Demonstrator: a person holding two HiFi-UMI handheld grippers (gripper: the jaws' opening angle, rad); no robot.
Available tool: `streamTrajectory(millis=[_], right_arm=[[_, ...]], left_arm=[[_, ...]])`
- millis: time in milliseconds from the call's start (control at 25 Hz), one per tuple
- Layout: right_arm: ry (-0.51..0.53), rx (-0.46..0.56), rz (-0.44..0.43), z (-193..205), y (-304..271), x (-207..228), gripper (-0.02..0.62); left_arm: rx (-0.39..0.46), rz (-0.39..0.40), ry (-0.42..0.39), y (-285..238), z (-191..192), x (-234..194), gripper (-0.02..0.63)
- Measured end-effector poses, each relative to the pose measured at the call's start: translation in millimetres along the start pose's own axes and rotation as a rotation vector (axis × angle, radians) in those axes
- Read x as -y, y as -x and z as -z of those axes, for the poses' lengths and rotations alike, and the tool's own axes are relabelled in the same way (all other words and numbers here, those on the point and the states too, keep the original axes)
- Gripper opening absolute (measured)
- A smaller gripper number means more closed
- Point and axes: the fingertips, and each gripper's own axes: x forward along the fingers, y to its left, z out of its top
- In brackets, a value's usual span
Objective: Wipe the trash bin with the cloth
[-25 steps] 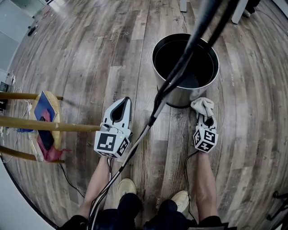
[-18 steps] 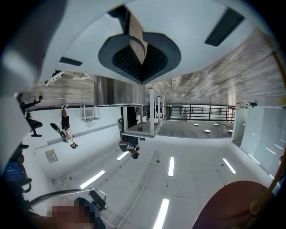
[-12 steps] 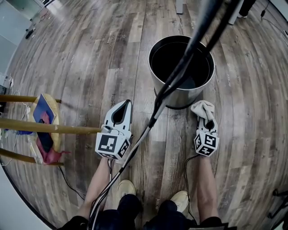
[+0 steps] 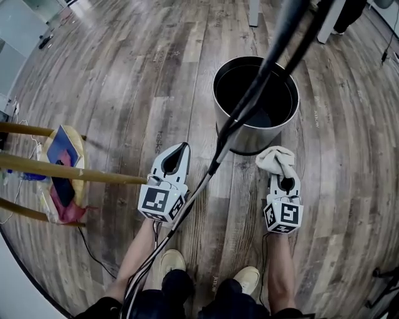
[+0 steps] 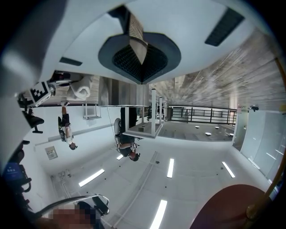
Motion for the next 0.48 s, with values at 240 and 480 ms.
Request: streamTrajectory(millis=[240,480], right_arm=[[0.042,0.024,-0.061,-30,9,-40,0.095],[0.039,0.052,-0.056,-41,12,-44,0.095]], left_arm=[[0.004,-0.002,0.008,5,2,0,-0.005],[0.017,-0.007,0.012,8,-3,-2,-0.005]])
